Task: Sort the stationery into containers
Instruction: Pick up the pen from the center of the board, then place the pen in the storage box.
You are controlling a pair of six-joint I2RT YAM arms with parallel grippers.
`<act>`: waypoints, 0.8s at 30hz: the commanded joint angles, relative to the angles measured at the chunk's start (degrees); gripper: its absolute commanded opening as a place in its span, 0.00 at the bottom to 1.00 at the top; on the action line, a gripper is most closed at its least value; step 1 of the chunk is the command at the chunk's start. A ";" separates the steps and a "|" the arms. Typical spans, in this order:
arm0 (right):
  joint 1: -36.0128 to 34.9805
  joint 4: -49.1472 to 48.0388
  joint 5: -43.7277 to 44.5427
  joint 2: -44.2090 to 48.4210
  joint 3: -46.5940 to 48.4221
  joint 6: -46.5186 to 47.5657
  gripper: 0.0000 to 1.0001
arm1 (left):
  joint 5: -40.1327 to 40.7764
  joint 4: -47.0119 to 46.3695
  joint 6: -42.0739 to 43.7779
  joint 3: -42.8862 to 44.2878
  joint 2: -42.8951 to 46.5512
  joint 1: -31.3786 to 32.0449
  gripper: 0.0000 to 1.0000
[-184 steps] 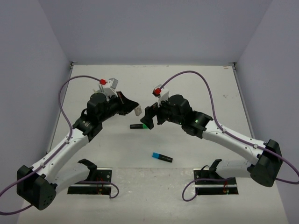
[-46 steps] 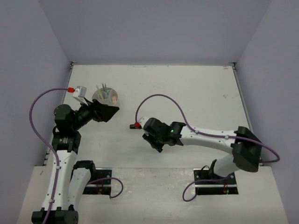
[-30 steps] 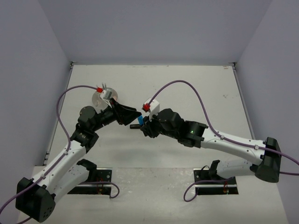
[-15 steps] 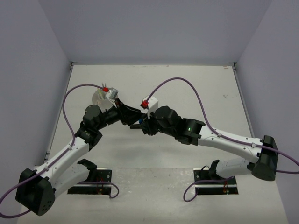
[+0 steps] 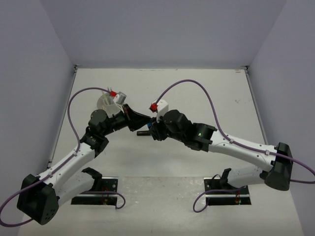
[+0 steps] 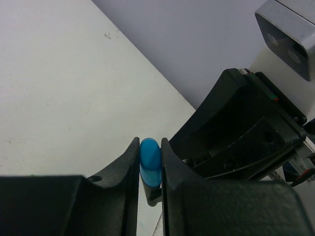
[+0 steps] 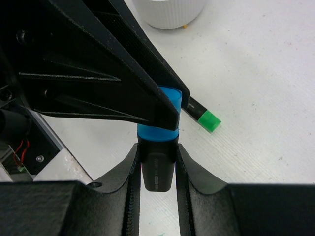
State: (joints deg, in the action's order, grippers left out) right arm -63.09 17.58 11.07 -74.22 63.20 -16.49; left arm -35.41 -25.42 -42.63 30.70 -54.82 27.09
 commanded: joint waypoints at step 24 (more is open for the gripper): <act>12.89 -5.83 5.36 14.81 -16.10 -3.64 0.99 | 81.09 19.15 25.43 16.24 -11.62 -2.73 0.00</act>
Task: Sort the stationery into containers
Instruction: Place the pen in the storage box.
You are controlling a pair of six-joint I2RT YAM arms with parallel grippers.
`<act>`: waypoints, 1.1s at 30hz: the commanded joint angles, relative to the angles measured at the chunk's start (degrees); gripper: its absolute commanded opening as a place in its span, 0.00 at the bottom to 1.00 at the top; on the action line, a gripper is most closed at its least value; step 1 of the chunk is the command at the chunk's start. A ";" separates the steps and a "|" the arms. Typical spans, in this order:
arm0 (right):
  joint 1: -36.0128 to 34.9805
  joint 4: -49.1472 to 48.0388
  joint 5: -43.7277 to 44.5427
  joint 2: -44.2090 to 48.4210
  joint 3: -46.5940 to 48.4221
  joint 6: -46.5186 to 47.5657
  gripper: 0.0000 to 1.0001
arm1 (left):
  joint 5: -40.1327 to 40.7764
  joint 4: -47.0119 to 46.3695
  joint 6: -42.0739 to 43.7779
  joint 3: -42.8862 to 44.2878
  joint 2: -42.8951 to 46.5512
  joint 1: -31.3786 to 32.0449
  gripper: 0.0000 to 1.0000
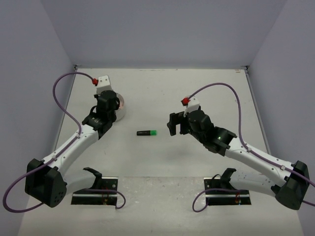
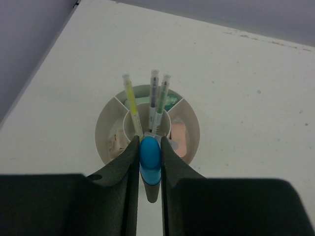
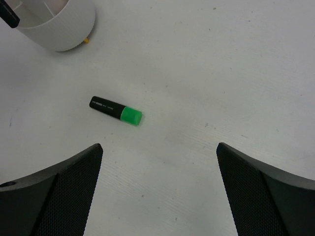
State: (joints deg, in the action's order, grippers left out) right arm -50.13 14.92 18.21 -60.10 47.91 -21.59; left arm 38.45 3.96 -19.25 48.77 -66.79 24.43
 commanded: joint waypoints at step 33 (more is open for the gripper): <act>0.43 -0.61 -13.98 -18.82 9.64 3.32 0.97 | -8.58 -7.12 -9.27 -6.06 4.55 -2.67 0.90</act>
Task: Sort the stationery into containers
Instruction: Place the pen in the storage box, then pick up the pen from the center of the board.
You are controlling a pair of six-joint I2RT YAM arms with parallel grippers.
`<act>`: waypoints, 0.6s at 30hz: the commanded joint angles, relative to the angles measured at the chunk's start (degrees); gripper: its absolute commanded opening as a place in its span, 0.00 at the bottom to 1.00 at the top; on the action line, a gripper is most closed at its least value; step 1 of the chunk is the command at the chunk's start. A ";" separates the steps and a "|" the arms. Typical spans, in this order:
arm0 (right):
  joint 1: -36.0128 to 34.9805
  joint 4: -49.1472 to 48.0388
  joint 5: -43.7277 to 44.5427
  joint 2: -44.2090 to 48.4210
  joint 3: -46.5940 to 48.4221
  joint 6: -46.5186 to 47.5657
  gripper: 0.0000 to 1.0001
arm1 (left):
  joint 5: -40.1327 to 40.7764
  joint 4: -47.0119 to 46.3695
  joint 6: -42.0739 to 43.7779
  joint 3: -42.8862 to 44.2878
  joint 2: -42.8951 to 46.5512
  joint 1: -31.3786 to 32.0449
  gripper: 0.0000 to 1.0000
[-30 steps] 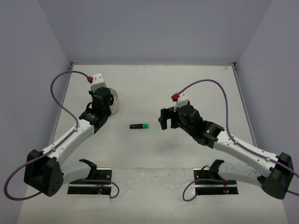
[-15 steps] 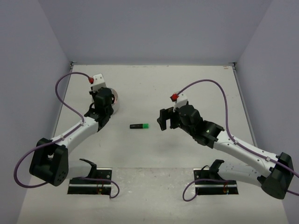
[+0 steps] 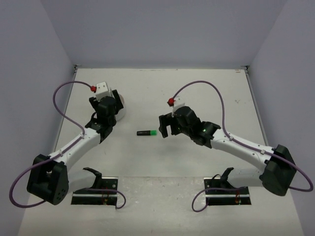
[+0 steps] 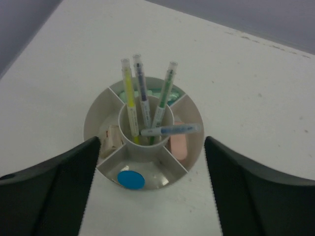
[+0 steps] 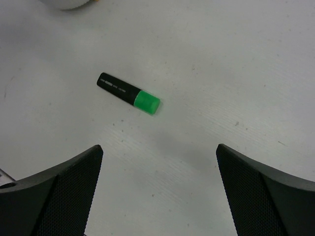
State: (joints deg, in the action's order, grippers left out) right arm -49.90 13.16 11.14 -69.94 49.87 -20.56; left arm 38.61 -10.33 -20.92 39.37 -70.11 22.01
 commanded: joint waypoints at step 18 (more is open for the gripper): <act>-1.46 25.15 -19.32 -45.72 41.33 36.31 0.72 | -24.47 37.24 -0.40 7.04 33.10 -0.30 1.00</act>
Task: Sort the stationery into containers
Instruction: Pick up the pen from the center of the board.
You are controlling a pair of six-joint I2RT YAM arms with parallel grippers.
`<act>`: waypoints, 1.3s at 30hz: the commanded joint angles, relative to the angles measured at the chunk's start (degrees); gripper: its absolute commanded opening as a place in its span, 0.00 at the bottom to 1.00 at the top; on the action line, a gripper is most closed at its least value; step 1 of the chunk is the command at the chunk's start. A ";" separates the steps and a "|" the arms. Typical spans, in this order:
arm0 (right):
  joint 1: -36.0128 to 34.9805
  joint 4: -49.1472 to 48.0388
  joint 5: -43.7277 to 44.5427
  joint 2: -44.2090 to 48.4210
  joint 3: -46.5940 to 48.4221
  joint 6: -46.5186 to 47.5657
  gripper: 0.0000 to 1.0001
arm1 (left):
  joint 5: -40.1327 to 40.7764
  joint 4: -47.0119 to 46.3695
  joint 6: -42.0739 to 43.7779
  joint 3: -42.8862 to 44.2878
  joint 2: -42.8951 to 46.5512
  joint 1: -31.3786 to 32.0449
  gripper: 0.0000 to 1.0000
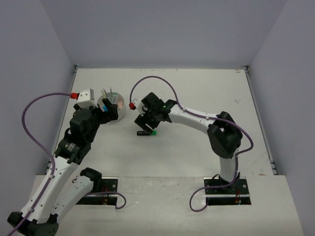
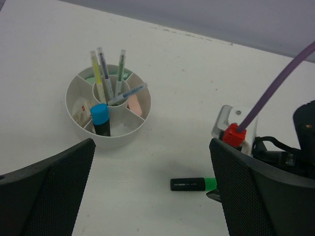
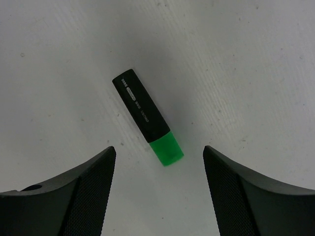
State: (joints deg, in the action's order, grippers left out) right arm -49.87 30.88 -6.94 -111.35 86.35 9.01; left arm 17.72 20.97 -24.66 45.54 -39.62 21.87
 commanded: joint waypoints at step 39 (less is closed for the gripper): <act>-7.64 -32.17 0.61 35.56 -28.43 -16.86 0.00 | -48.04 -46.32 -24.31 -19.52 -4.48 0.25 0.82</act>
State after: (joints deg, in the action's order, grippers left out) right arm -57.31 3.94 -8.02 -77.85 58.96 -2.23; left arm -26.96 -12.26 -44.72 26.33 -43.53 21.91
